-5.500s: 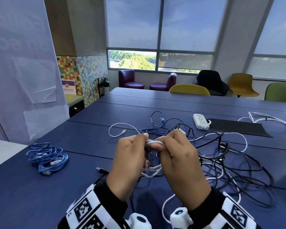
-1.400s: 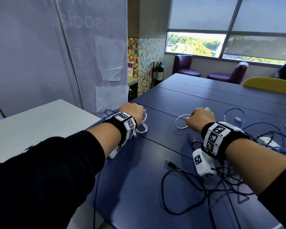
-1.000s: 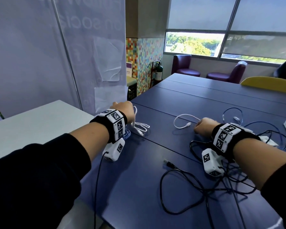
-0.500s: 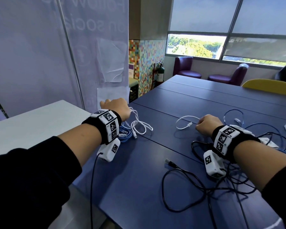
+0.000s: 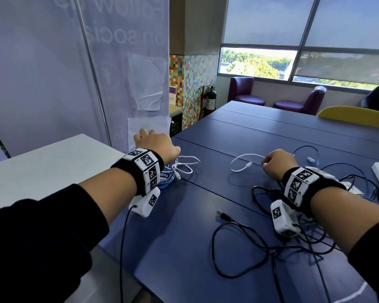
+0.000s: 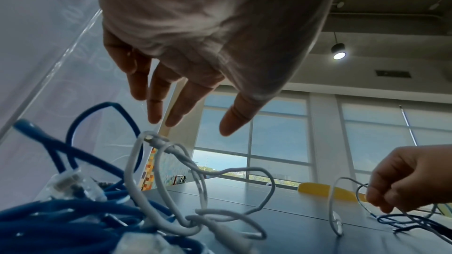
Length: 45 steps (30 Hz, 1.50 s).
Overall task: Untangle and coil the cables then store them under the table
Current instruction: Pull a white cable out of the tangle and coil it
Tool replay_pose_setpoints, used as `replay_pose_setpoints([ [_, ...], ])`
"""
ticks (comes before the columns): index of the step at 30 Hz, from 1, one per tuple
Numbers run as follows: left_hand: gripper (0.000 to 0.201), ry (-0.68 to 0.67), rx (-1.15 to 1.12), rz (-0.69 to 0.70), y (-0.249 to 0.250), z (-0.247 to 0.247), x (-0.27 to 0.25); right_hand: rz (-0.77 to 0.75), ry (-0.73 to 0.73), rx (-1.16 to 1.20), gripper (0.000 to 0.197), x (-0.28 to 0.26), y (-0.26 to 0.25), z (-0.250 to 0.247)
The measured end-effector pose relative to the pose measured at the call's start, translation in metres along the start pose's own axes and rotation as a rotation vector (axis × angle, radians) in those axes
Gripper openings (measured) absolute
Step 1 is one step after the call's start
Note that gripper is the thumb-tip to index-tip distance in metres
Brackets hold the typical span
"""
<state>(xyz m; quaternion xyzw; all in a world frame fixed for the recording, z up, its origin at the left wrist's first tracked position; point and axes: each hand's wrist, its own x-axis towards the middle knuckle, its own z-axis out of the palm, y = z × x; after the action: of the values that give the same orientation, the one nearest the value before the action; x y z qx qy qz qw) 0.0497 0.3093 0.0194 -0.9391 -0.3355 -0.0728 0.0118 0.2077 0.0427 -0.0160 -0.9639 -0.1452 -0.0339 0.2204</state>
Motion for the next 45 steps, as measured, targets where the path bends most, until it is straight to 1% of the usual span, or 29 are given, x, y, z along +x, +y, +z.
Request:
replay_pose_setpoints([
  [3, 0.048, -0.057, -0.002, 0.008, 0.002, 0.003, -0.002, -0.034, 0.101, 0.104, 0.031, -0.001, 0.004, -0.009],
  [6, 0.048, -0.066, 0.006, 0.022, 0.003, 0.004, -0.006, -0.096, 0.194, 0.254, 0.04, -0.002, 0.009, -0.02],
  [8, 0.049, -0.052, 0.014, 0.033, 0.005, 0.004, -0.009, -0.133, 0.262, 0.413, 0.042, -0.006, 0.009, -0.029],
  [10, 0.05, -0.03, 0.005, 0.044, 0.01, 0.003, -0.013, -0.141, 0.341, 0.553, 0.039, -0.01, 0.009, -0.043],
  [13, 0.051, 0.035, -0.065, 0.09, 0.025, -0.004, -0.02, -0.155, 0.404, 0.732, 0.035, -0.016, 0.007, -0.069],
  [16, 0.056, 0.115, -0.208, 0.2, 0.052, -0.015, -0.029, -0.185, 0.454, 0.866, 0.03, -0.022, 0.007, -0.101],
  [20, 0.064, 0.145, -0.489, 0.393, 0.095, -0.028, -0.046, -0.224, 0.529, 0.949, 0.028, -0.035, 0.006, -0.14],
  [22, 0.062, 0.114, -0.674, 0.52, 0.119, -0.035, -0.061, -0.249, 0.533, 0.994, 0.026, -0.045, 0.005, -0.159],
  [24, 0.056, 0.027, -0.837, 0.636, 0.143, -0.042, -0.08, -0.278, 0.516, 1.009, 0.025, -0.057, 0.003, -0.176],
  [26, 0.051, -0.054, -0.913, 0.728, 0.167, -0.049, -0.098, -0.309, 0.495, 1.015, 0.024, -0.069, 0.0, -0.189],
  [28, 0.052, -0.09, -0.964, 0.777, 0.19, -0.052, -0.111, -0.346, 0.48, 1.034, 0.025, -0.08, -0.005, -0.199],
  [30, 0.052, -0.096, -1.037, 0.784, 0.212, -0.056, -0.119, -0.393, 0.473, 1.05, 0.024, -0.092, -0.012, -0.209],
  [31, 0.047, -0.089, -1.078, 0.772, 0.223, -0.057, -0.12, -0.416, 0.472, 1.06, 0.023, -0.099, -0.015, -0.215],
  [34, 0.021, -0.031, -1.136, 0.736, 0.243, -0.057, -0.119, -0.484, 0.497, 1.099, 0.021, -0.117, -0.021, -0.233],
  [36, 0.024, -0.022, -1.1, 0.747, 0.251, -0.053, -0.115, -0.526, 0.539, 1.117, 0.021, -0.127, -0.021, -0.247],
  [39, 0.025, -0.032, -1.034, 0.75, 0.258, -0.045, -0.109, -0.568, 0.672, 1.122, 0.021, -0.138, -0.013, -0.271],
  [41, 0.021, -0.025, -1.06, 0.722, 0.261, -0.04, -0.107, -0.593, 0.784, 1.133, 0.021, -0.142, -0.003, -0.289],
  [43, 0.012, -0.033, -1.197, 0.66, 0.262, -0.04, -0.108, -0.592, 0.897, 1.145, 0.02, -0.145, 0.01, -0.305],
  [45, 0.008, -0.047, -1.36, 0.597, 0.264, -0.047, -0.109, -0.544, 0.987, 1.167, 0.02, -0.147, 0.028, -0.317],
])
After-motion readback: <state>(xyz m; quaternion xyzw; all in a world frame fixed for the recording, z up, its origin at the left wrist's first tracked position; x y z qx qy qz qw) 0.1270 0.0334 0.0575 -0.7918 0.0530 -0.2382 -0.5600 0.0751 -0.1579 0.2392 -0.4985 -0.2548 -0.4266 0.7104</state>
